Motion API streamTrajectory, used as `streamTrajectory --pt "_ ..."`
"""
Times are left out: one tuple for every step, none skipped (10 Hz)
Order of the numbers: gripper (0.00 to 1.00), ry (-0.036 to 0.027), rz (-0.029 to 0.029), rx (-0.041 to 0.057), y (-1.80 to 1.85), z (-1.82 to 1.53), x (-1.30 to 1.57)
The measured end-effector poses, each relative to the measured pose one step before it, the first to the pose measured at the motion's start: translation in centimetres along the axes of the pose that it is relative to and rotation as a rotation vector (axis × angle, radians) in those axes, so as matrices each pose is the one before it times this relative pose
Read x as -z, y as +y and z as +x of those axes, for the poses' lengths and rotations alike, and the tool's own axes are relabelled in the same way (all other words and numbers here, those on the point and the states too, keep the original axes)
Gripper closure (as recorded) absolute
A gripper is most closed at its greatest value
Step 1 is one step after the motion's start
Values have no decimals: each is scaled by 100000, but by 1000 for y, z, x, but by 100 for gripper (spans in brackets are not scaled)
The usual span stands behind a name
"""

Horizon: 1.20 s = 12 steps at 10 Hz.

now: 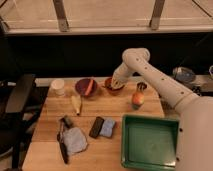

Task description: Place grapes in red bowl

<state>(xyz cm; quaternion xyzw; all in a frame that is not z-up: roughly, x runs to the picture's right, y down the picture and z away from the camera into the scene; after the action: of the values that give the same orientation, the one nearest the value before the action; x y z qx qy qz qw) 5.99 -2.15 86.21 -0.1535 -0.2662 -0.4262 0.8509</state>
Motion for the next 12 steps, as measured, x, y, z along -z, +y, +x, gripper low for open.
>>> streamTrajectory --pt "52 -222 -955 -535 -800 42 -104" --pt "49 383 -1012 -651 469 298 48" --pt "49 69 59 18 -37 18 26" --pt "49 -202 -53 252 -153 -105 -193" --pt "49 -19 31 -45 13 11 -18" --pt "49 41 1 -125 78 43 16" --pt "49 57 47 -121 61 46 32" --pt "49 -13 26 131 -96 -35 -33" --pt "49 -62 0 183 -123 -60 -45" --pt "49 1 0 18 -4 -2 -24" --pt "49 31 10 -49 27 20 27" --pt "49 20 -6 -54 37 21 8"
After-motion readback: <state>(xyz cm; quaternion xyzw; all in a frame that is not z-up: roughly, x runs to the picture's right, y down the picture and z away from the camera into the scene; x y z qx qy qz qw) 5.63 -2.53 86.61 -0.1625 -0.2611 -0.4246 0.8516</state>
